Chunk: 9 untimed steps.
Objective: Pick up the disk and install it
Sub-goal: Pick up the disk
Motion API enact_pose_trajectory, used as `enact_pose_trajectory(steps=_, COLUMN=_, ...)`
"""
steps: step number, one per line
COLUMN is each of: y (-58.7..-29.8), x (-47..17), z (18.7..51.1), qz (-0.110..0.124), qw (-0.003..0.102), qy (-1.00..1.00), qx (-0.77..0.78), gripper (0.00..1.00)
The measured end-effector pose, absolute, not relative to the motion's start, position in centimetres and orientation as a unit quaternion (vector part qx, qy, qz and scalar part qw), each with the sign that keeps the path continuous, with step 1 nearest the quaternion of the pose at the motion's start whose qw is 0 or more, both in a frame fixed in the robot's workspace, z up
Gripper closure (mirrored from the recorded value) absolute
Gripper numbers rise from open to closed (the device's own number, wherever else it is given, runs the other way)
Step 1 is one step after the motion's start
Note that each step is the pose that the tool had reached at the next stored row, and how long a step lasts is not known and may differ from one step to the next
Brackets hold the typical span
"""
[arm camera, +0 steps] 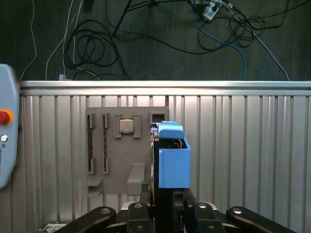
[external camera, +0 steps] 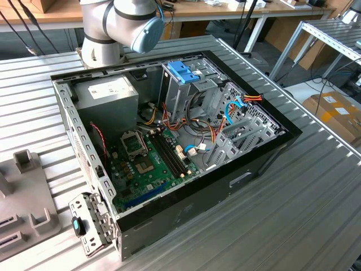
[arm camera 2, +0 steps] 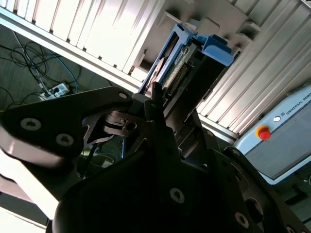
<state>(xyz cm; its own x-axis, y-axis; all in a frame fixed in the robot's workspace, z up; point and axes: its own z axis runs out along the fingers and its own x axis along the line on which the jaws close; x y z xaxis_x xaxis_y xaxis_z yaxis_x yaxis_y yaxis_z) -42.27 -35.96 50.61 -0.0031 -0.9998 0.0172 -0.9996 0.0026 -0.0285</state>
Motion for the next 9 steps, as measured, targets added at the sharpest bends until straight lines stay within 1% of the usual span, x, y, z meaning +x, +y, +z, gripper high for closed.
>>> enact_pose_trajectory(steps=9, y=-36.0, x=-40.9, z=50.6, qz=-0.016, qw=0.004, qy=0.708, qx=-0.706, gripper=0.65)
